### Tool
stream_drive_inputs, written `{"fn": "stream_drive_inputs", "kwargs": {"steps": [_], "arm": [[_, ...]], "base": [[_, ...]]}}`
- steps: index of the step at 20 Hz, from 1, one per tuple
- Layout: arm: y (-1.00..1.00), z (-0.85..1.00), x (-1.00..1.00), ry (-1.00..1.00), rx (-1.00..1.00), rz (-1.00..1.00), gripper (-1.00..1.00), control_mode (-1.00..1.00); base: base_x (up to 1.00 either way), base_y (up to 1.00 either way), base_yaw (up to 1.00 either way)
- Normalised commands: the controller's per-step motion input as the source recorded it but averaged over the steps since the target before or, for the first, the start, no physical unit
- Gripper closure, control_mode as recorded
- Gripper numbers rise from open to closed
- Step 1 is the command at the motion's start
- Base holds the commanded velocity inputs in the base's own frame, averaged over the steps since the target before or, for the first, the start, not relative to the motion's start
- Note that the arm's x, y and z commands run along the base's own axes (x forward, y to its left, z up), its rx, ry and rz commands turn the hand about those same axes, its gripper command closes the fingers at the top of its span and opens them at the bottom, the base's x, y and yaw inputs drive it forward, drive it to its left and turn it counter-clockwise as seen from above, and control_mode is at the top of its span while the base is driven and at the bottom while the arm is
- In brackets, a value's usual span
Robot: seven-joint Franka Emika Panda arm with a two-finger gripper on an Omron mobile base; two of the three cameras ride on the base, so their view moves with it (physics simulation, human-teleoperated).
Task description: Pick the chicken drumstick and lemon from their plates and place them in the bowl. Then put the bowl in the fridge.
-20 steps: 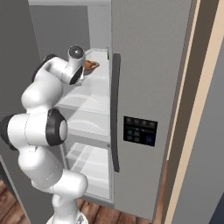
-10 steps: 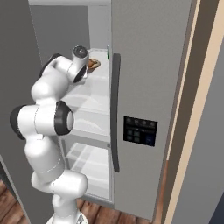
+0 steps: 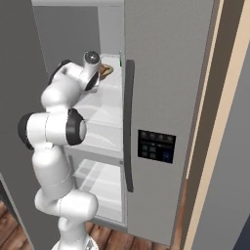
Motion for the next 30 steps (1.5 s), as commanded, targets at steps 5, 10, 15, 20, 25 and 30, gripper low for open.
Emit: {"fn": "stream_drive_inputs", "kwargs": {"steps": [5, 10, 15, 20, 25, 30], "arm": [[0.0, -0.04, 0.35, 0.0, -0.07, -0.01, 1.0, -1.0], [0.07, -0.14, 0.34, 0.0, -0.1, -0.04, 1.0, -1.0], [0.07, -0.1, 0.35, 0.0, -0.08, -0.04, 1.0, -1.0], [0.06, -0.03, 0.41, 0.0, -0.04, -0.03, 1.0, -1.0], [0.05, -0.01, 0.43, 0.01, -0.01, -0.01, 1.0, -1.0], [0.05, 0.0, 0.39, 0.02, 0.0, 0.0, 1.0, -1.0]], "base": [[0.0, 0.0, 0.0], [0.0, 0.0, 0.0], [0.0, 0.0, 0.0], [0.0, 0.0, 0.0], [0.0, 0.0, 0.0], [0.0, 0.0, 0.0]]}}
